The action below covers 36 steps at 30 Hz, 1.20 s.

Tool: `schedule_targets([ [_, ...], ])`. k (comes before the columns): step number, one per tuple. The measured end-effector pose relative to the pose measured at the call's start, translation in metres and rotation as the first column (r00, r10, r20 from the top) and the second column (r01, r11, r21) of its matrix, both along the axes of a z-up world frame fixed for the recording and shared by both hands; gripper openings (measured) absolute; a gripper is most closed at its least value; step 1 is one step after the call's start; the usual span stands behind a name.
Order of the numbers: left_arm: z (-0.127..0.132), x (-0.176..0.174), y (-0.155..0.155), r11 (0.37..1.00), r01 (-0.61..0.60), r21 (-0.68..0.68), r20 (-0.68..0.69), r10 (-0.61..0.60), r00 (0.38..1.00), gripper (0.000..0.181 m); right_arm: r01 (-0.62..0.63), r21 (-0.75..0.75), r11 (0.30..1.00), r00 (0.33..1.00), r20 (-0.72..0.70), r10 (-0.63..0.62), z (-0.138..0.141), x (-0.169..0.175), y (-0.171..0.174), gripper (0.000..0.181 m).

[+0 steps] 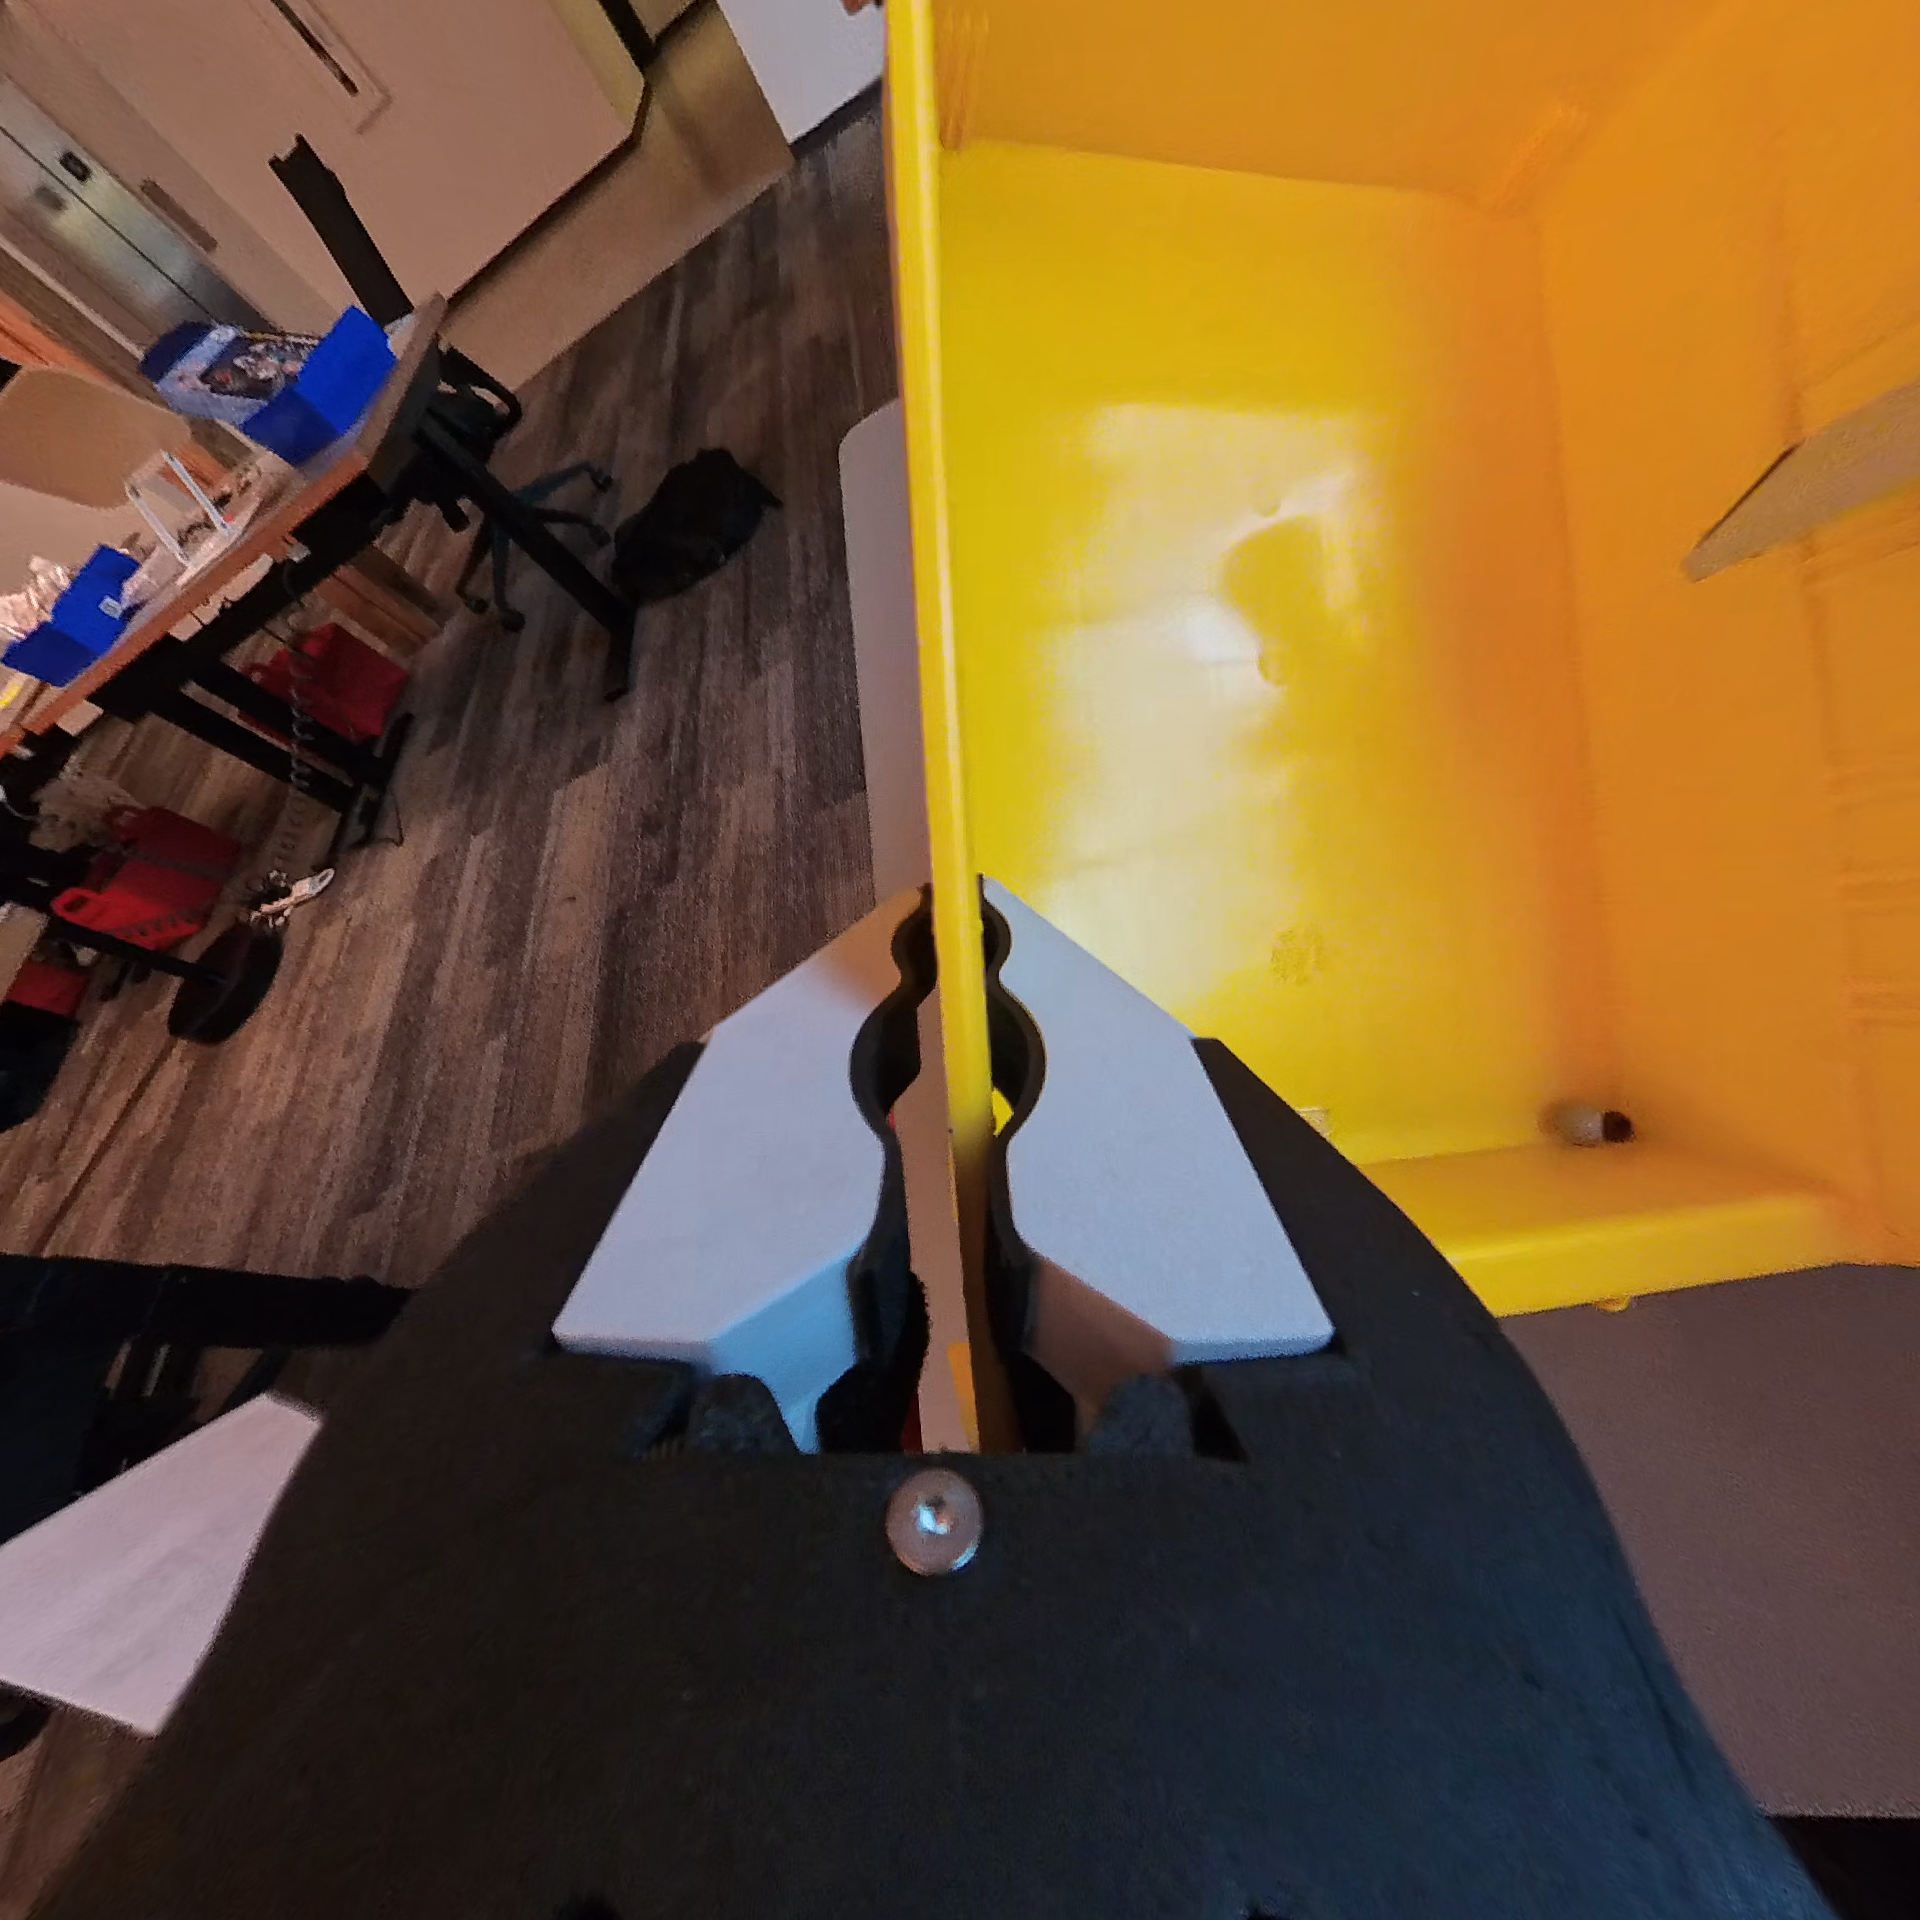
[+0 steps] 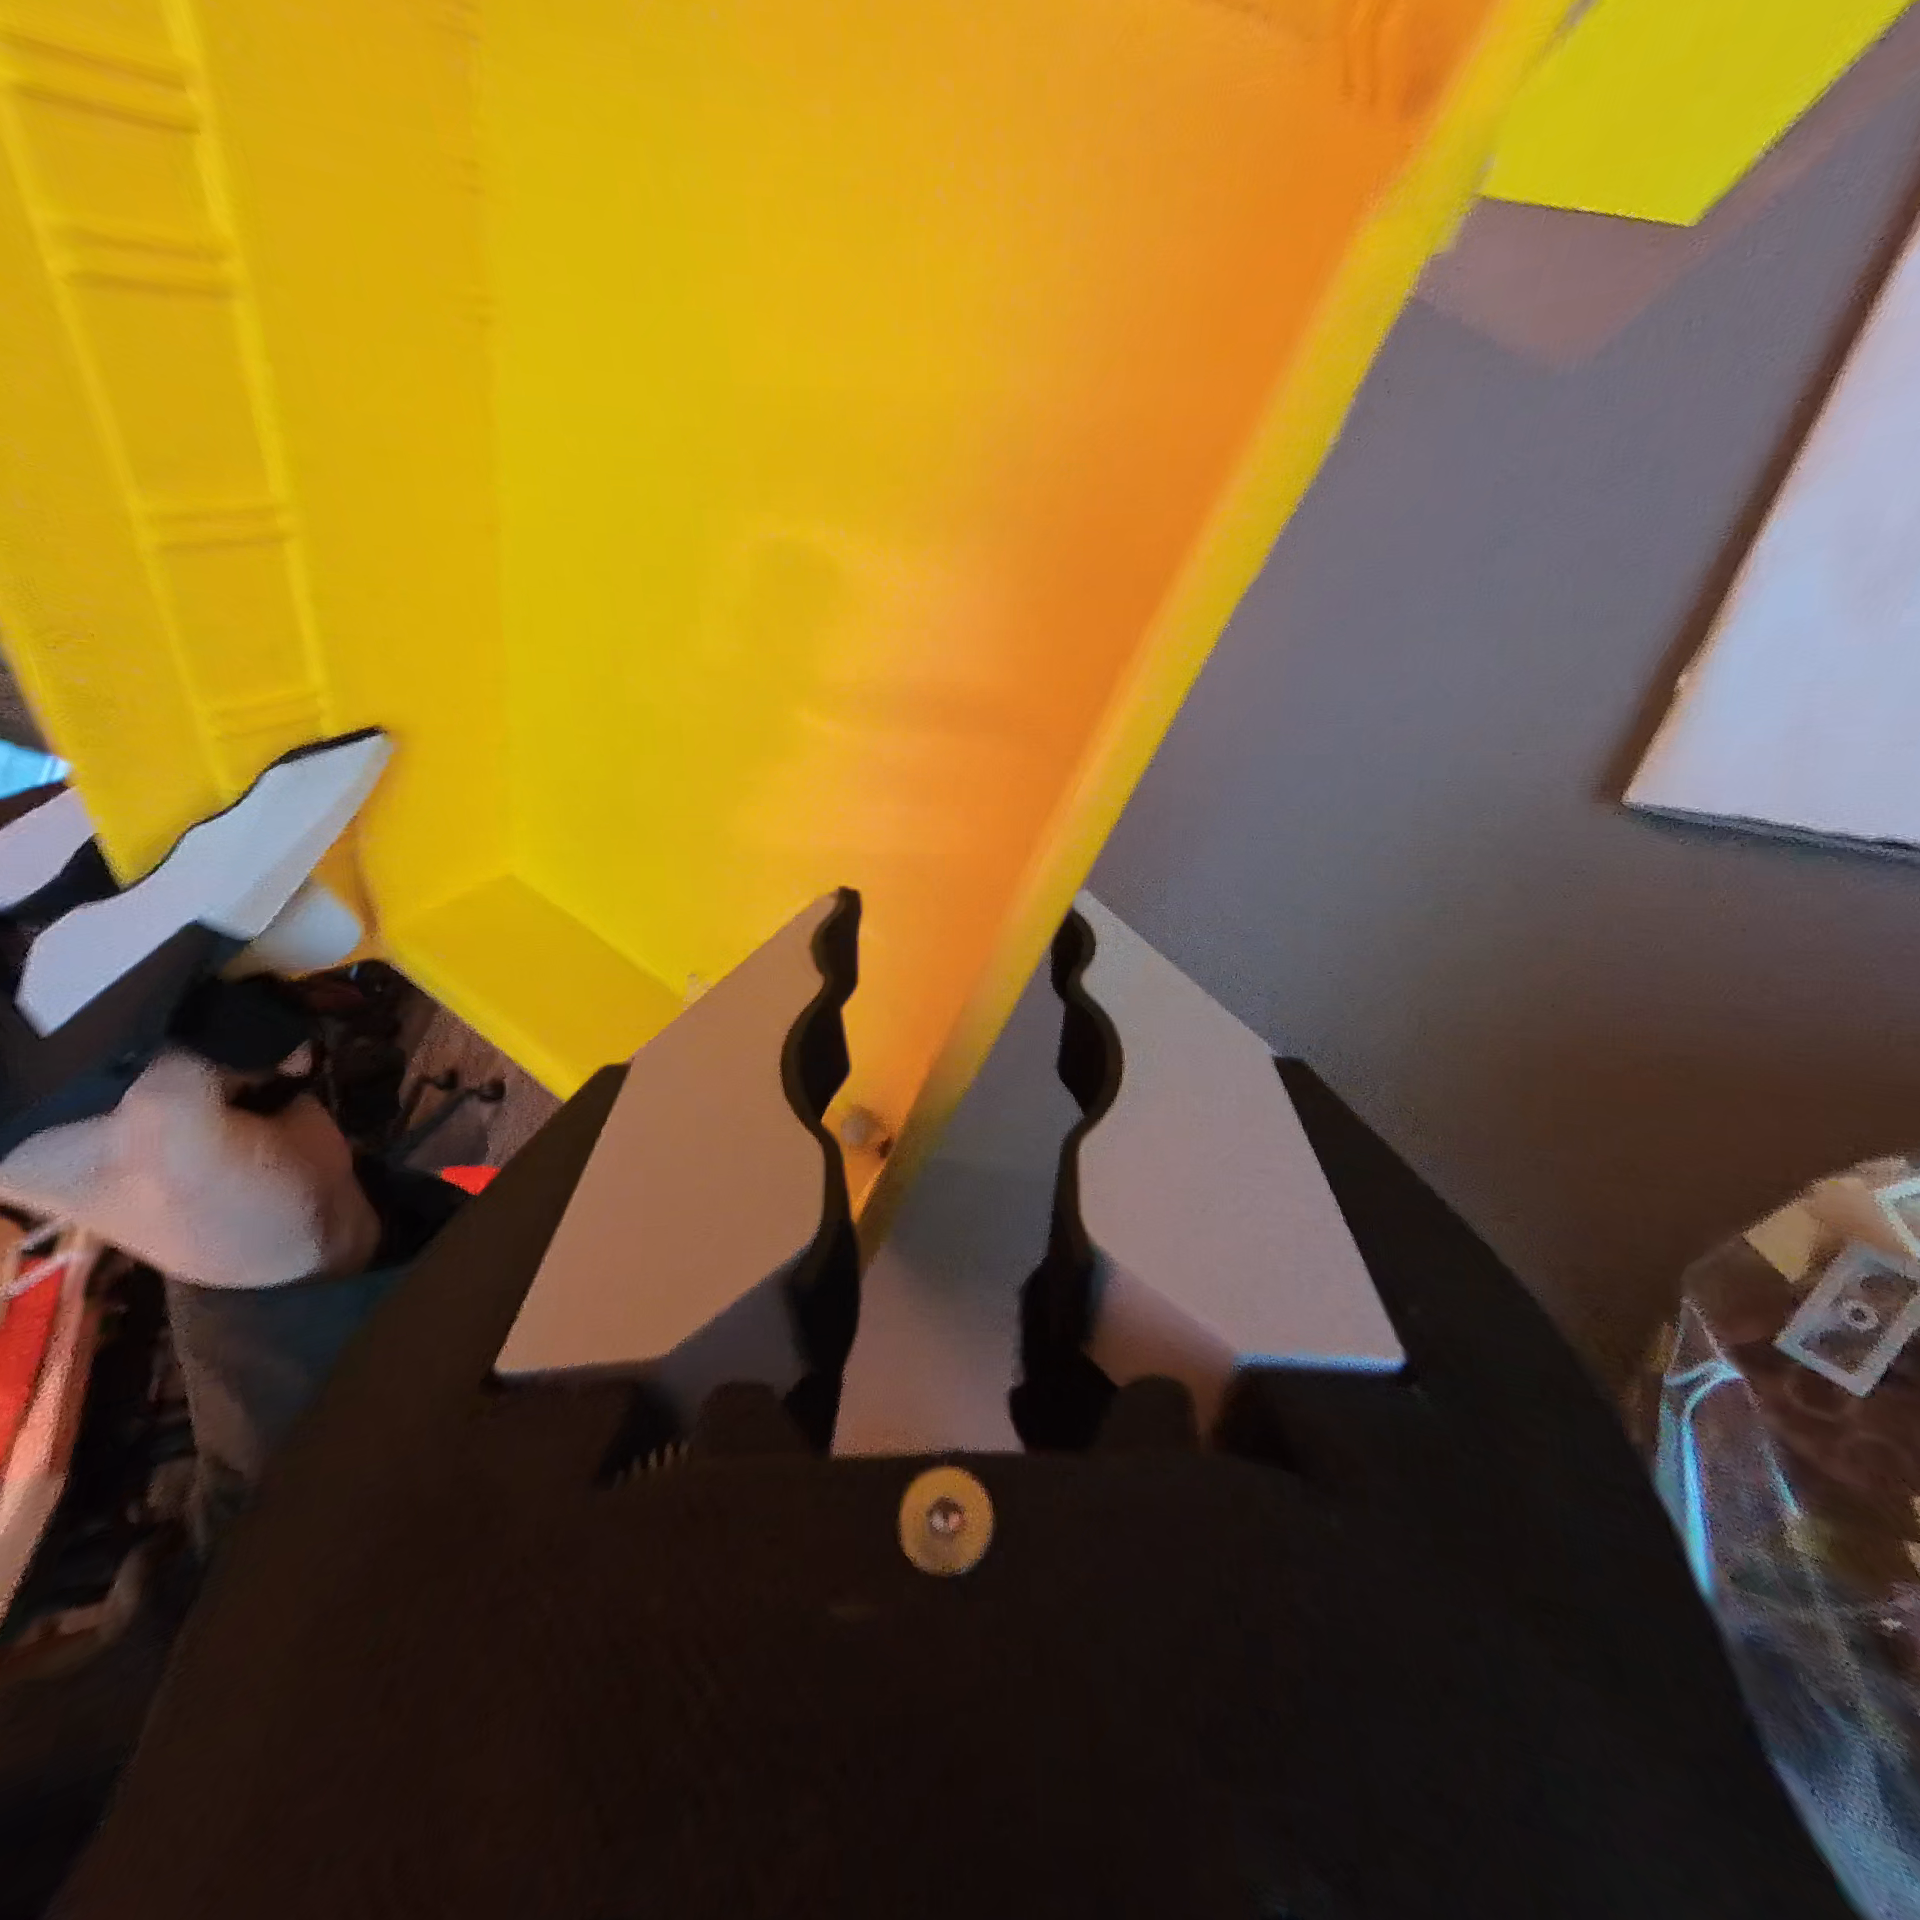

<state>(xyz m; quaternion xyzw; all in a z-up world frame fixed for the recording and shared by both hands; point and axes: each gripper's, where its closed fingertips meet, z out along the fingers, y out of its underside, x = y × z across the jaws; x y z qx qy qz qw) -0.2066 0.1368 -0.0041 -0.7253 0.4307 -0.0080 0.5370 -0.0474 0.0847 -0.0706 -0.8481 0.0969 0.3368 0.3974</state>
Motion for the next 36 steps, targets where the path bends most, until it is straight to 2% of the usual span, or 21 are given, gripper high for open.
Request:
schedule_targets([
  [4,0.007,0.005,-0.002,1.0,0.003,0.027,-0.006,-0.003,1.0,0.004,0.084,-0.043,0.996,0.983,-0.157,-0.089,-0.008,0.008,0.007,0.018],
  [8,0.028,0.025,-0.019,0.992,0.102,0.078,0.126,-0.111,0.986,0.015,0.159,-0.072,0.985,0.972,-0.166,-0.169,-0.021,0.016,0.008,0.003],
  [12,0.032,0.034,-0.025,0.992,0.115,0.056,0.159,-0.123,0.98,0.029,0.19,-0.075,0.979,0.963,-0.18,-0.2,-0.026,0.018,0.008,0.004],
  [15,0.036,0.037,-0.035,0.987,0.16,0.004,0.25,-0.156,0.956,0.046,0.207,-0.093,0.974,0.959,-0.176,-0.221,-0.031,0.021,0.008,0.004],
  [19,0.051,0.007,-0.05,0.986,0.163,-0.029,0.447,-0.133,0.885,0.064,0.228,-0.113,0.967,0.951,-0.186,-0.246,-0.038,0.025,0.008,0.004],
  [21,0.046,-0.011,-0.06,0.981,0.189,-0.05,0.552,-0.131,0.823,0.072,0.231,-0.114,0.966,0.95,-0.188,-0.249,-0.04,0.026,0.007,0.004],
  [24,0.037,-0.029,-0.071,0.971,0.239,0.007,0.735,-0.167,0.657,0.077,0.232,-0.102,0.967,0.951,-0.185,-0.248,-0.039,0.025,0.008,0.004],
  [25,0.026,-0.029,-0.07,0.967,0.253,-0.03,0.759,-0.142,0.635,0.082,0.232,-0.097,0.968,0.951,-0.185,-0.246,-0.038,0.025,0.009,0.004],
  [28,-0.021,-0.012,-0.068,0.941,0.288,-0.177,0.712,-0.079,0.698,0.099,0.231,-0.085,0.969,0.954,-0.177,-0.243,-0.035,0.023,0.009,0.004],
  [29,-0.029,-0.005,-0.067,0.934,0.299,-0.194,0.722,-0.071,0.689,0.105,0.232,-0.08,0.969,0.954,-0.175,-0.243,-0.034,0.023,0.009,0.004],
  [32,-0.043,0.015,-0.063,0.904,0.361,-0.228,0.758,-0.067,0.648,0.109,0.227,-0.058,0.972,0.959,-0.161,-0.233,-0.03,0.021,0.008,0.004],
  [34,-0.049,0.024,-0.058,0.879,0.404,-0.255,0.778,-0.062,0.625,0.102,0.223,-0.039,0.974,0.962,-0.155,-0.226,-0.027,0.02,0.007,0.004],
  [36,-0.045,0.031,-0.058,0.84,0.489,-0.235,0.834,-0.084,0.545,0.069,0.219,-0.018,0.976,0.964,-0.151,-0.219,-0.023,0.018,0.006,0.004],
])
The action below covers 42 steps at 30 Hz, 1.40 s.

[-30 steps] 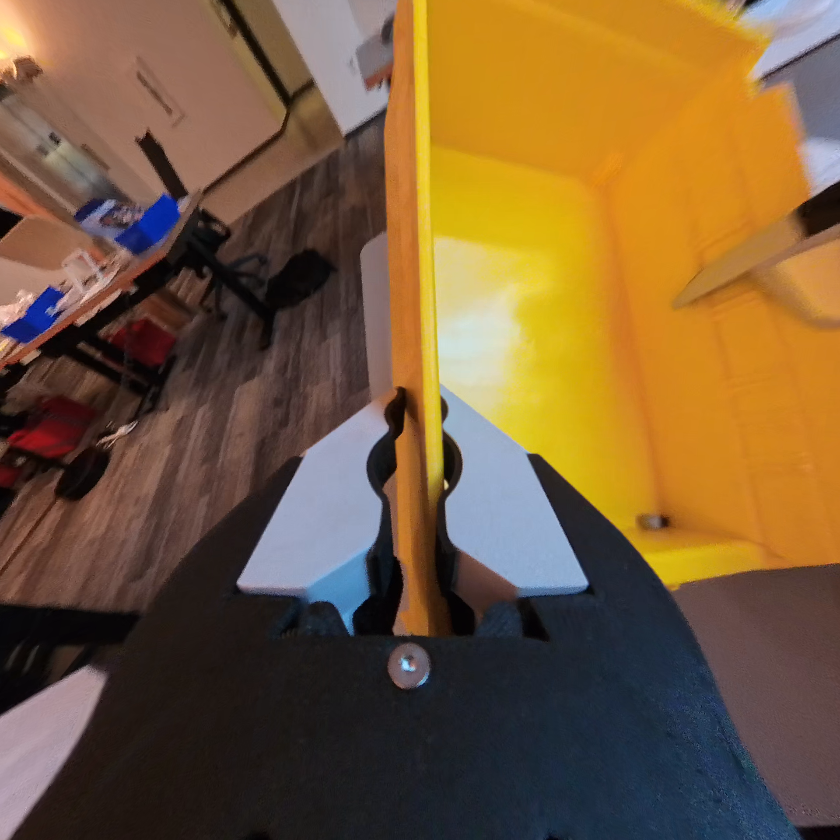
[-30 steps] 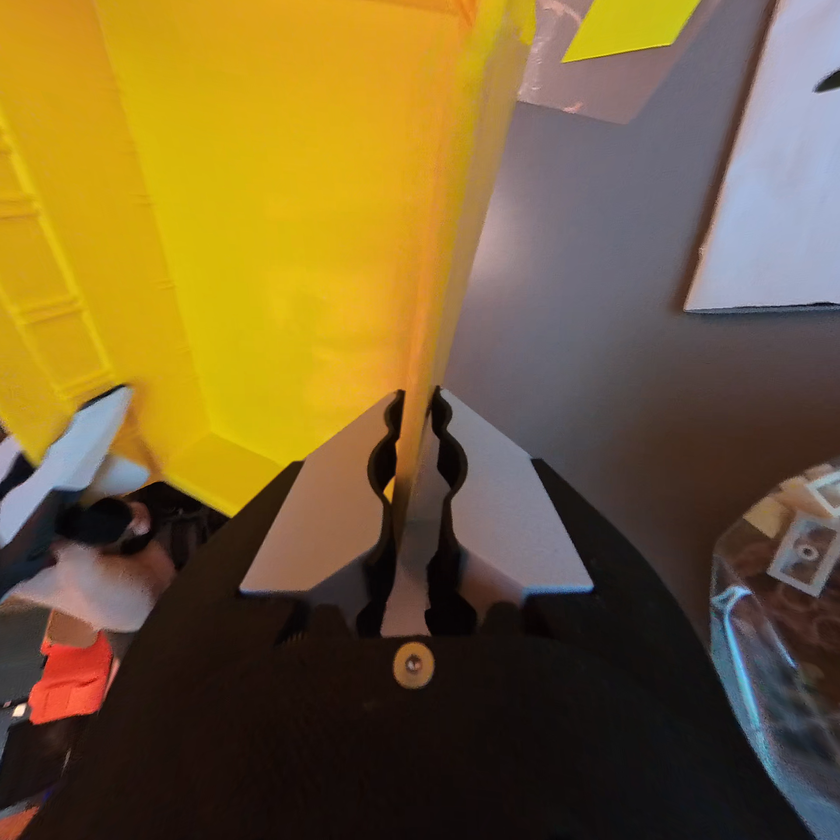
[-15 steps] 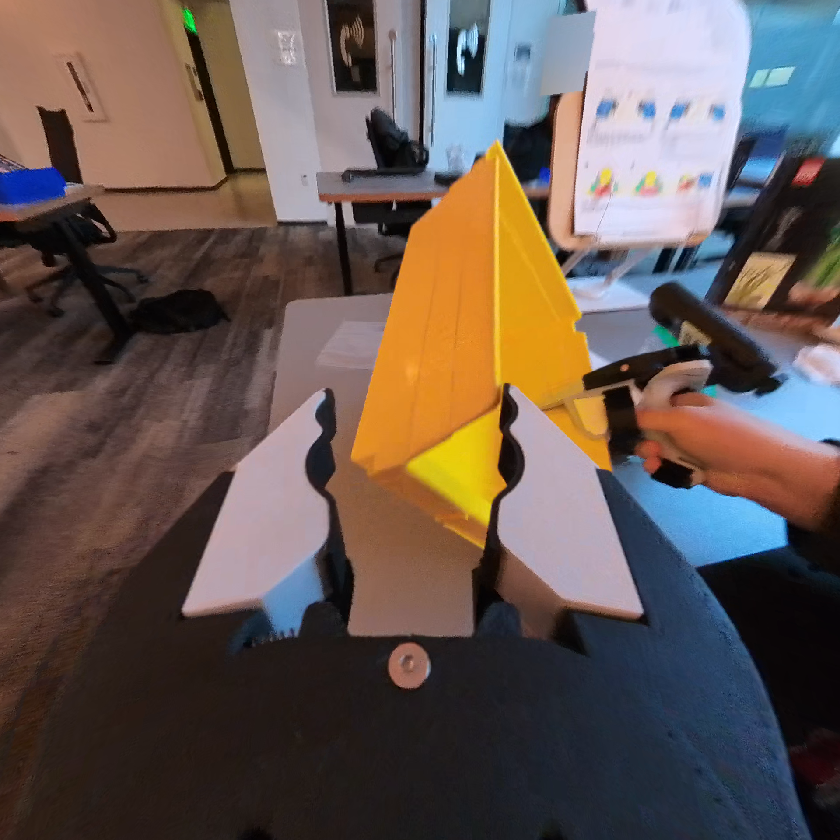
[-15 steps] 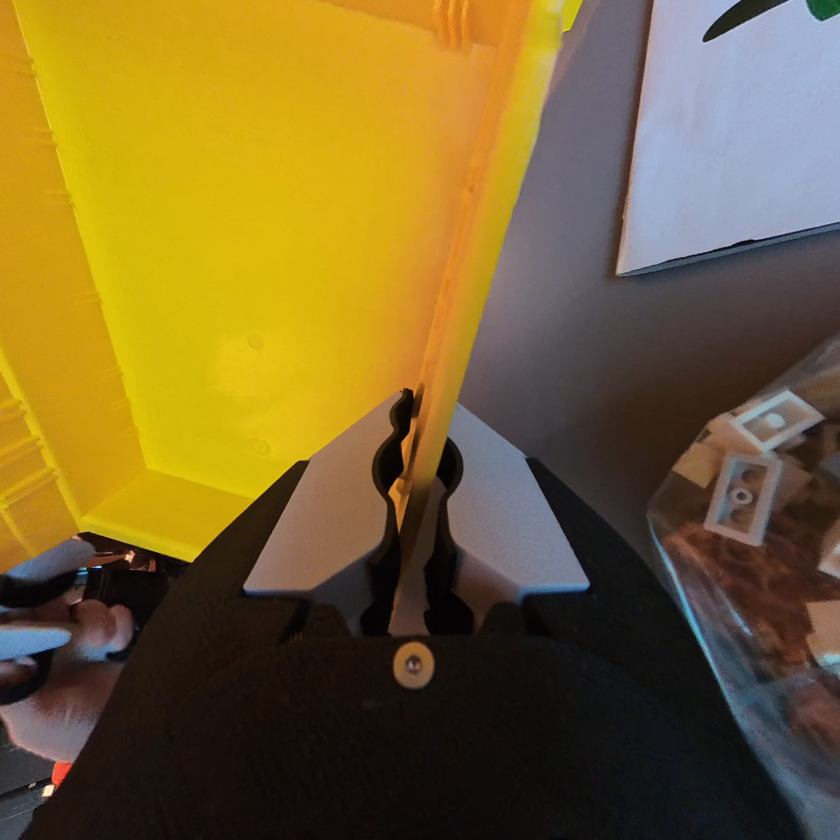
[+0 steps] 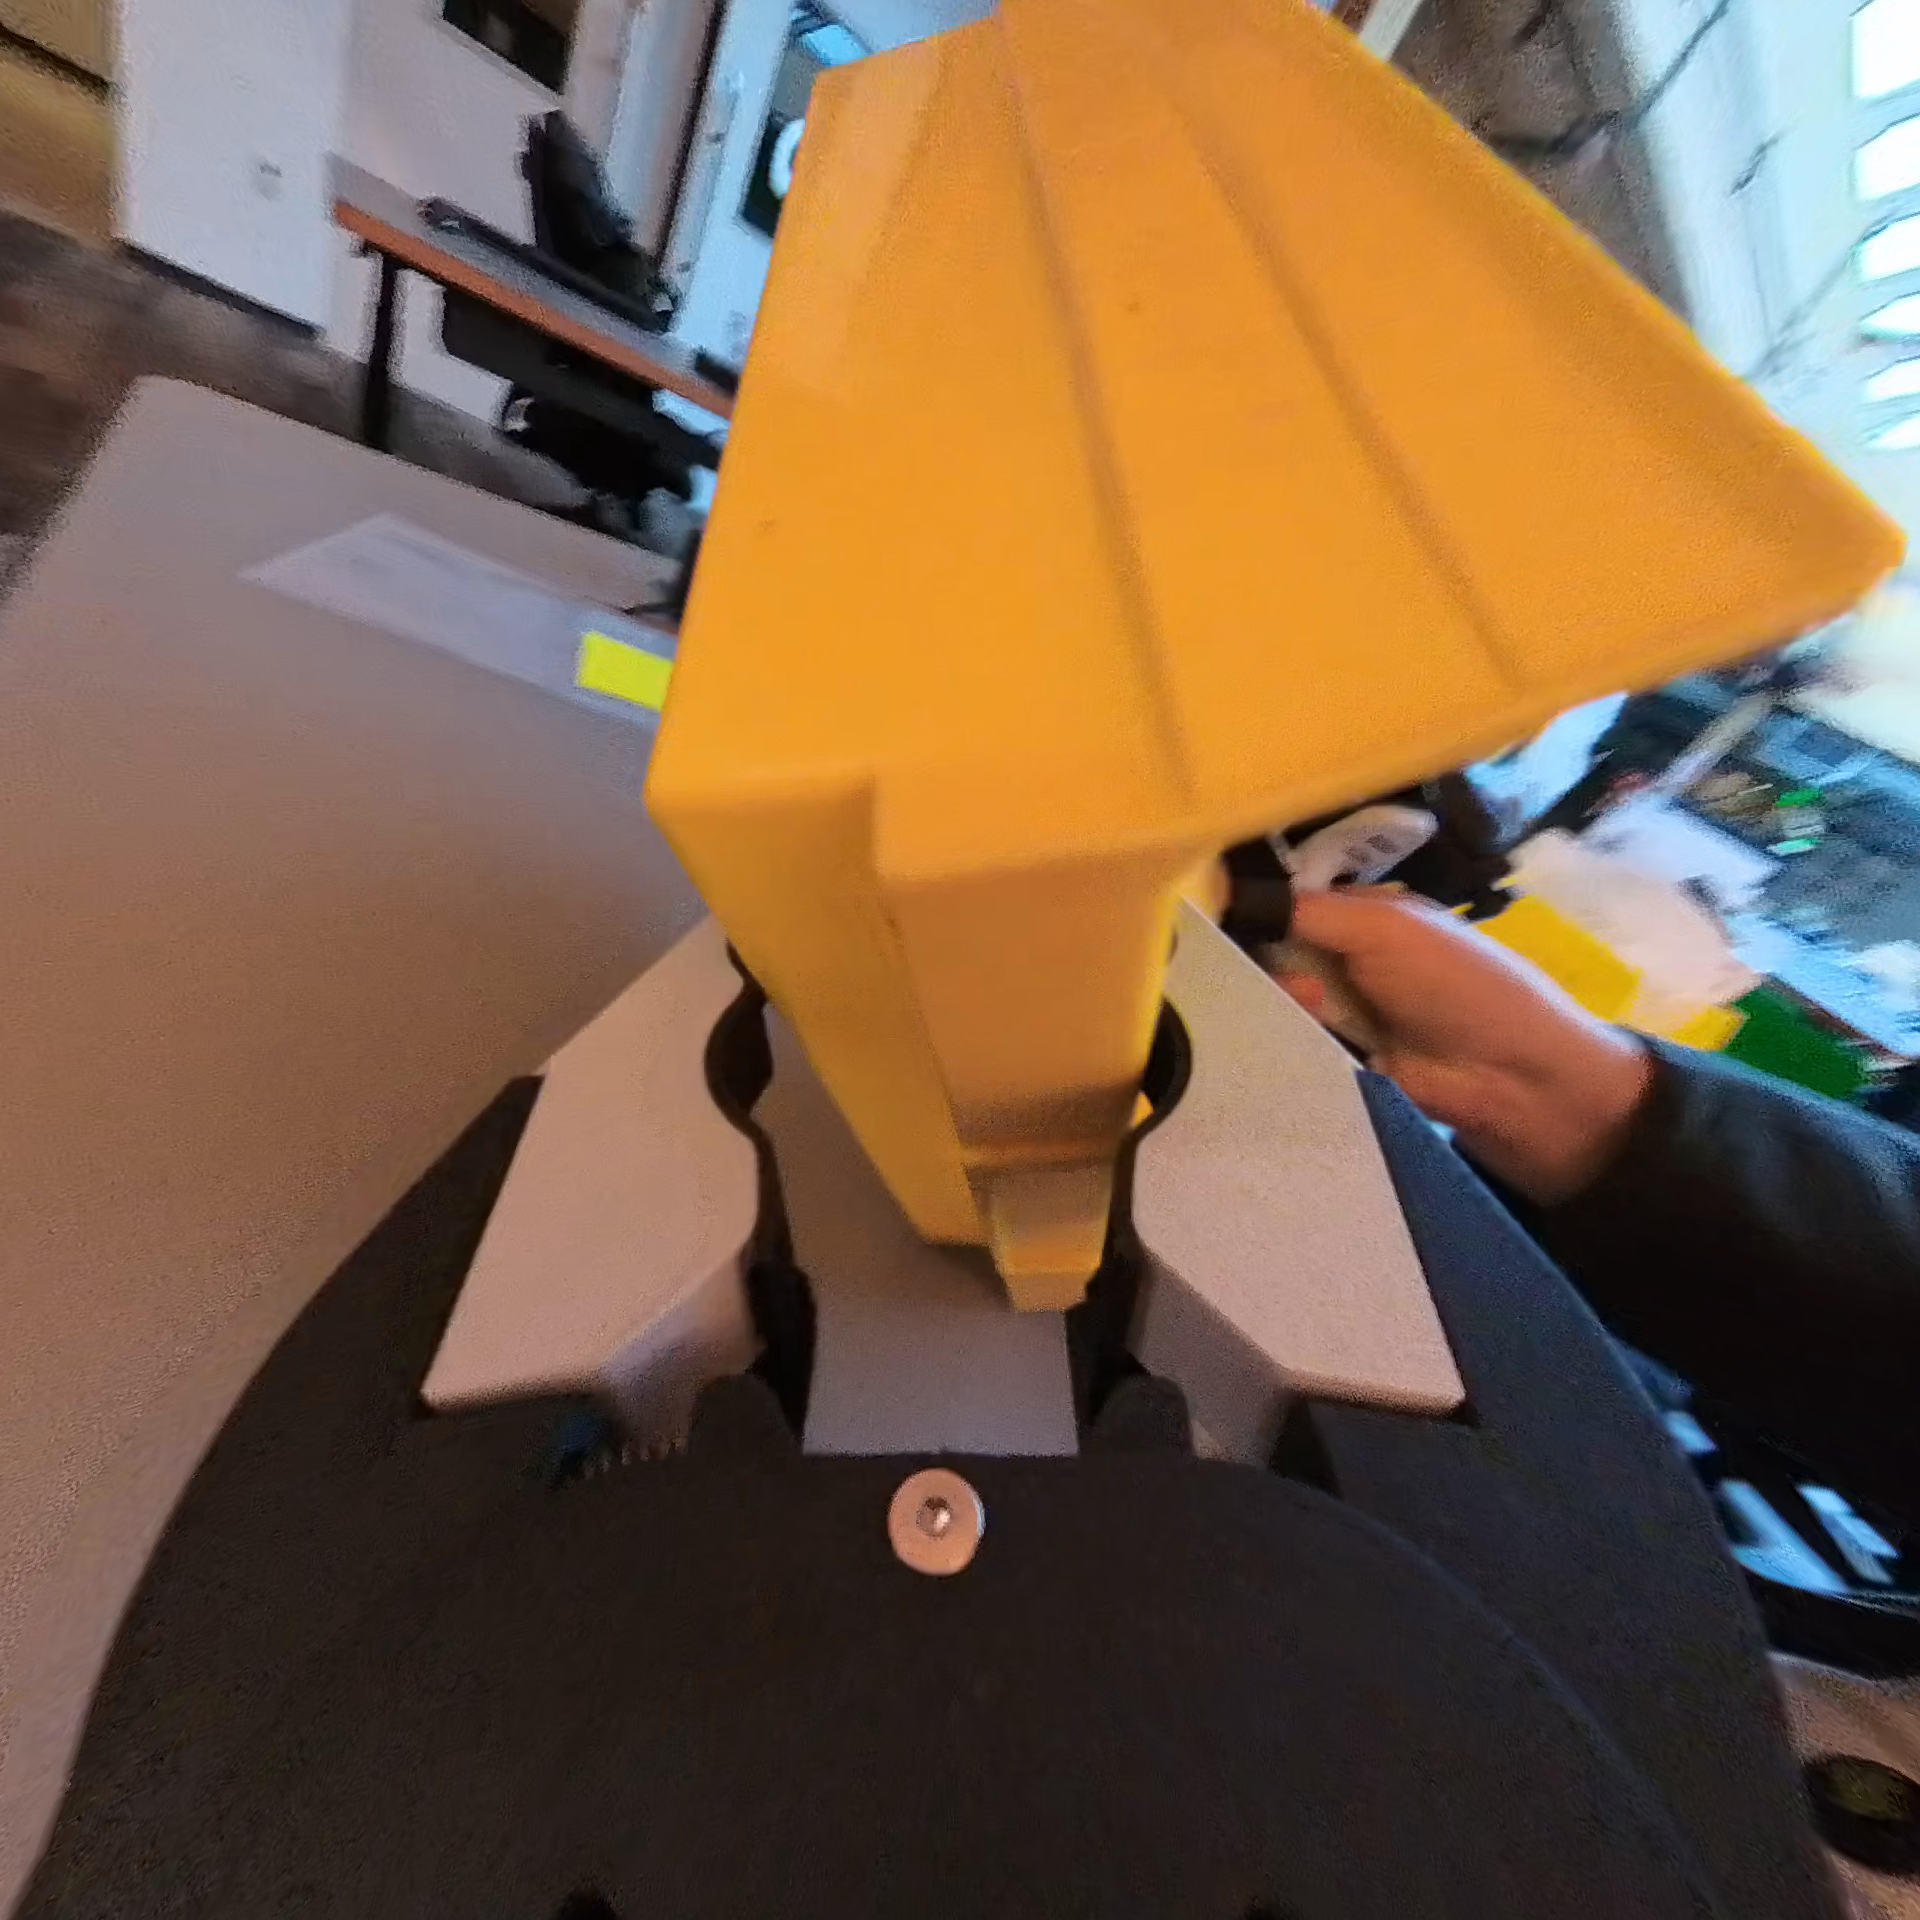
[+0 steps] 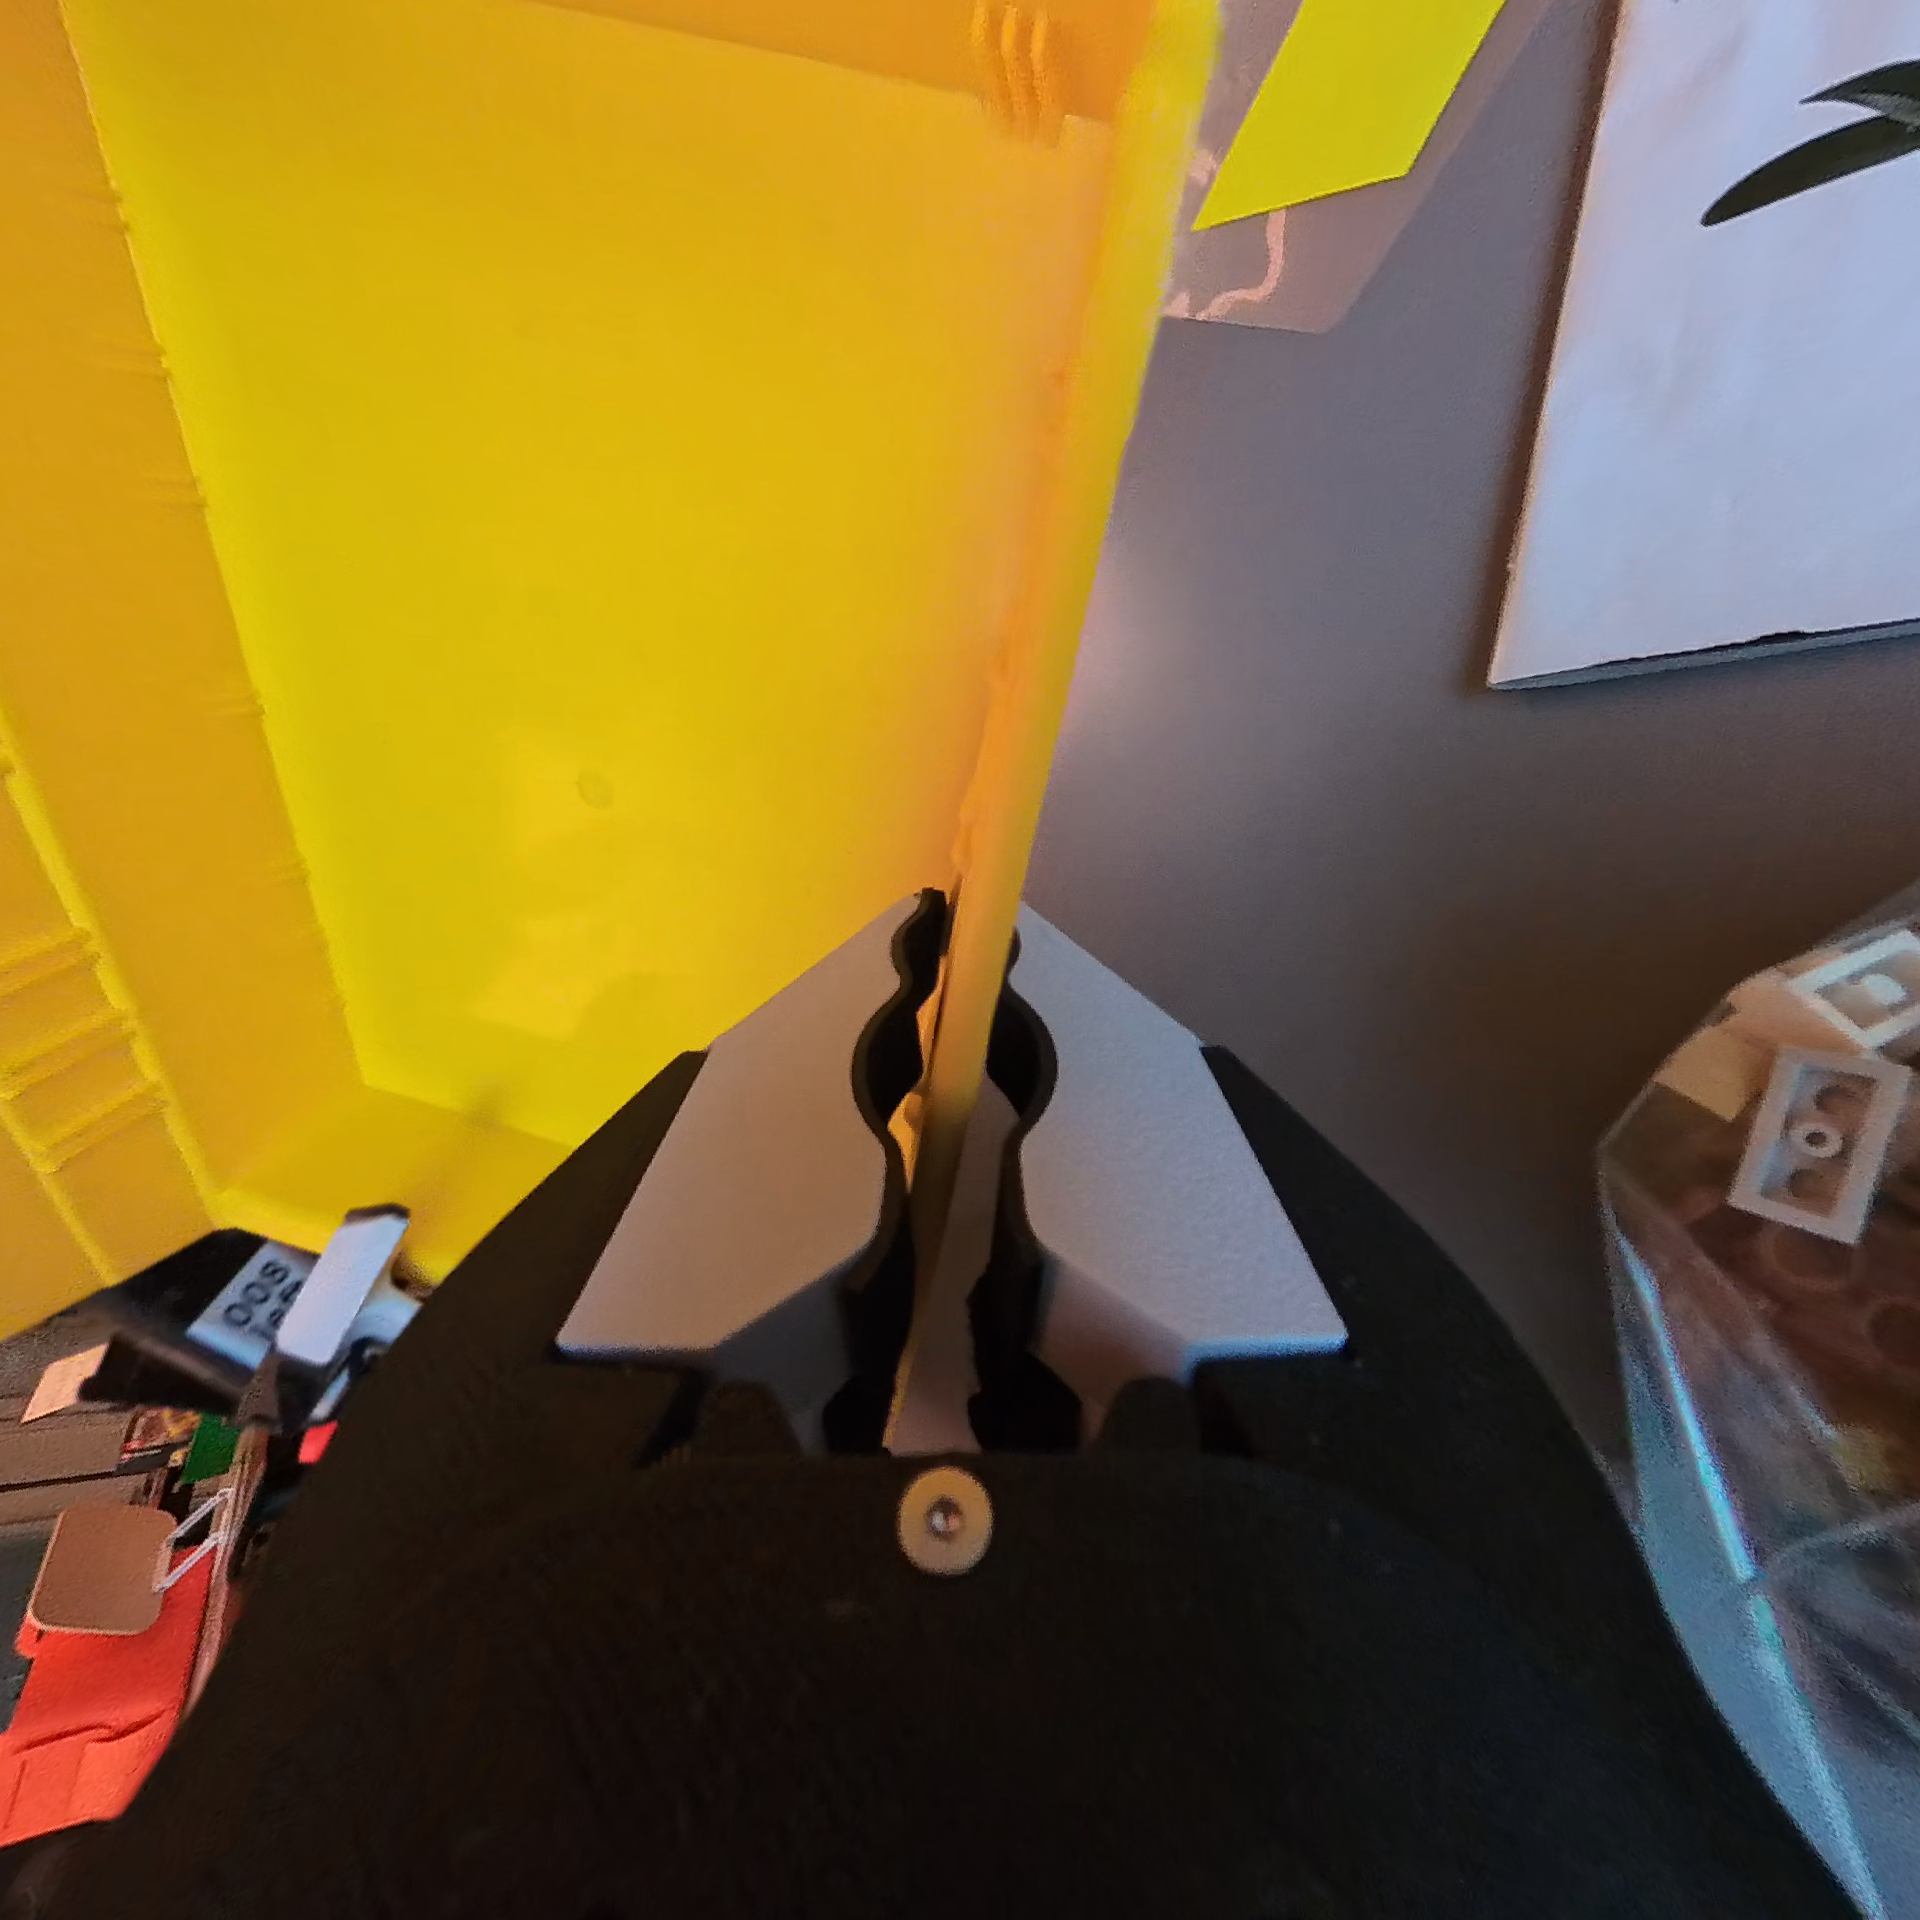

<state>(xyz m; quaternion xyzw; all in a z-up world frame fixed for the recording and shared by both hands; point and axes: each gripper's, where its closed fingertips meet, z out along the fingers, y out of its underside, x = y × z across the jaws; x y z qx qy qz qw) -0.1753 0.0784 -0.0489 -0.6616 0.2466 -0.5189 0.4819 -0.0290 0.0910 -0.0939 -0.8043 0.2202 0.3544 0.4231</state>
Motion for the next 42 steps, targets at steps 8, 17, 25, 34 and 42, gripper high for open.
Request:
schedule_targets([
  [8,0.011,0.008,-0.005,0.994,0.09,0.058,0.012,-0.091,0.996,0.068,0.013,0.093,0.996,0.999,0.037,-0.017,0.028,0.009,-0.004,0.004],
  [17,0.105,0.057,-0.002,0.967,0.156,0.203,0.162,-0.19,0.968,0.067,0.033,0.223,0.974,0.999,0.007,-0.035,0.118,0.059,-0.018,0.005],
  [25,0.148,0.164,-0.024,0.908,0.278,0.313,0.093,-0.321,0.942,0.064,0.136,0.359,0.923,0.971,0.136,-0.196,0.188,0.167,-0.061,0.004],
  [34,0.149,0.237,-0.053,0.877,0.366,0.312,0.064,-0.403,0.913,0.064,0.225,0.368,0.902,0.956,0.098,-0.278,0.181,0.235,-0.103,0.003],
  [42,0.141,0.262,-0.049,0.887,0.384,0.258,0.203,-0.438,0.876,0.065,0.286,0.353,0.891,0.949,0.025,-0.315,0.146,0.254,-0.111,0.004],
])
